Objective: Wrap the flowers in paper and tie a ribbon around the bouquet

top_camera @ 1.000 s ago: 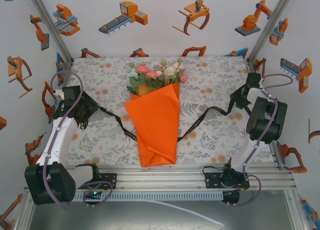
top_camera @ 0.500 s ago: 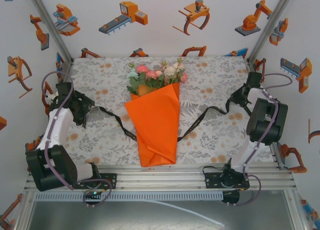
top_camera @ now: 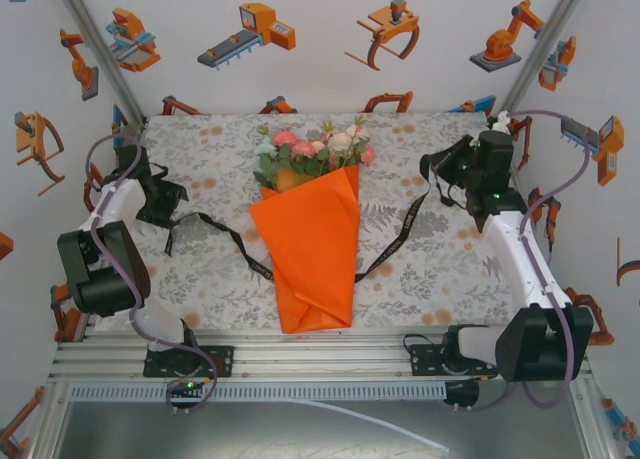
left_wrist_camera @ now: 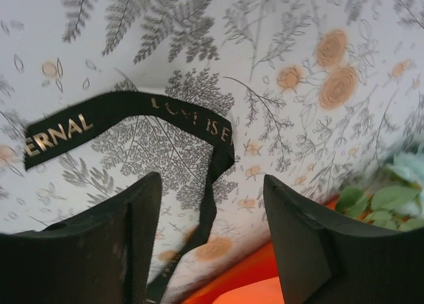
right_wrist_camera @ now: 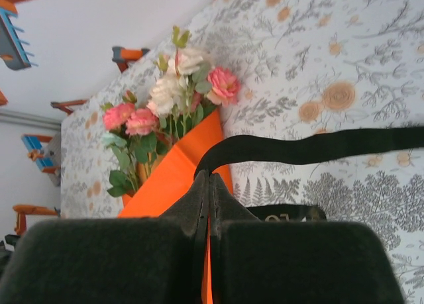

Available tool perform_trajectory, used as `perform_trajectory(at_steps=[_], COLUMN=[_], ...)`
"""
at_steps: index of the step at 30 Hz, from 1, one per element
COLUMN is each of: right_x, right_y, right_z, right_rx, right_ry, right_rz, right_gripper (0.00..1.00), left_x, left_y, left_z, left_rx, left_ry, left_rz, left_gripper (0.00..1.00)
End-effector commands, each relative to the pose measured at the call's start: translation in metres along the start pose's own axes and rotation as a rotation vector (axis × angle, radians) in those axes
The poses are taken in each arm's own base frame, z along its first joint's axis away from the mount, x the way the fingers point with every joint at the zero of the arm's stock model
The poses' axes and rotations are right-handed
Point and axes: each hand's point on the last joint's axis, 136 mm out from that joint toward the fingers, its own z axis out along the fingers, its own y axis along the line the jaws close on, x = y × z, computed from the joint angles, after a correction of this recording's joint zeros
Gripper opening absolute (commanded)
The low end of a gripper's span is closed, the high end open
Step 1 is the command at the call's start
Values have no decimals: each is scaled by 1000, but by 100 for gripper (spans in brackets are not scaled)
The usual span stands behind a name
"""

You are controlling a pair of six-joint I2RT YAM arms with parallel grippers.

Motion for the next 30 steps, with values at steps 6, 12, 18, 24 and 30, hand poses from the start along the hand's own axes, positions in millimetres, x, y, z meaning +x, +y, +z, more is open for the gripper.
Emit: perform_trajectory(at_steps=[6,12,18,24,30], right_x=[18,15,25,60,92], right_y=[11,19,50,110,171], right_z=[-3,-10,-21,-42,-27], right_rx=[6,-5,-87,-270,-400], right_ry=[62,55,99,168,220], right_rz=[-66,-80,-136,-229,-277], right_gripper=[0,0,0,0,0], left_x=[20,0,-23,-23,55], left_y=[21,12,-51,-81,-107], left_z=[40,47,-5,-125,-202], left_rx=[-151,-104,182,366,610], left_ry=[50,-19,-29,-238,-330], left_rz=[-342,-328,-95,223,630], left_gripper=[56,21,0,0,0])
